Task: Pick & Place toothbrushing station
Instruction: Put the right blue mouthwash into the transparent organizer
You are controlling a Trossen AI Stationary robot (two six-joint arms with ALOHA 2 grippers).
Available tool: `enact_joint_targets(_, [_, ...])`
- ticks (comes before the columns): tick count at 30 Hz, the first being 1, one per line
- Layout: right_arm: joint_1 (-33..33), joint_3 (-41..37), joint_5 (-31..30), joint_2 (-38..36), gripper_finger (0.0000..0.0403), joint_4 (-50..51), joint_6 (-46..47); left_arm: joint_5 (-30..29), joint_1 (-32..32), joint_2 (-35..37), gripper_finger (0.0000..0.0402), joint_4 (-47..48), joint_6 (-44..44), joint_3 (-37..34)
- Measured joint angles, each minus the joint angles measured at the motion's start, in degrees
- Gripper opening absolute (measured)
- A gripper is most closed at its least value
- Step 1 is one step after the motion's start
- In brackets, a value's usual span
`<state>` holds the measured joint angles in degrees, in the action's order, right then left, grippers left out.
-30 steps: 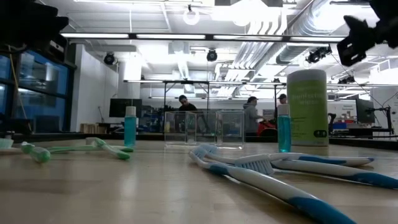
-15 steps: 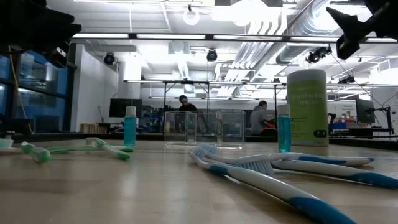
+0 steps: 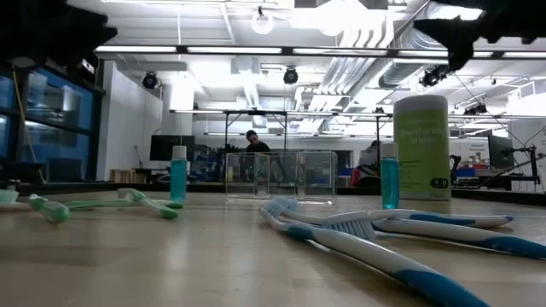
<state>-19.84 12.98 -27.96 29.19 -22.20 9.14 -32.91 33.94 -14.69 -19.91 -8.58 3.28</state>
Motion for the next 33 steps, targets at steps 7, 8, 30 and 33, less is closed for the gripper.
enact_joint_targets(7, [1.9, 7.8, -8.6, 14.2, 0.0212, 3.5, -1.6, -0.2, -3.7, -14.2, 0.0085, -0.5, 1.1, 7.1])
enact_joint_targets(8, [2.2, 9.0, -9.8, 15.9, 0.0213, 3.9, -1.7, -0.2, -4.3, -16.0, 0.0085, -0.4, 1.2, 8.0])
enact_joint_targets(30, [3.5, 36.6, -20.8, 39.6, 0.0214, 51.3, 30.8, -3.0, -6.6, -24.7, 0.0085, -0.6, 2.7, 13.4])
enact_joint_targets(33, [4.8, 39.3, -16.2, 42.3, 0.0214, 57.6, 38.9, -3.0, -6.6, -24.7, 0.0085, -0.6, 2.7, 13.4])
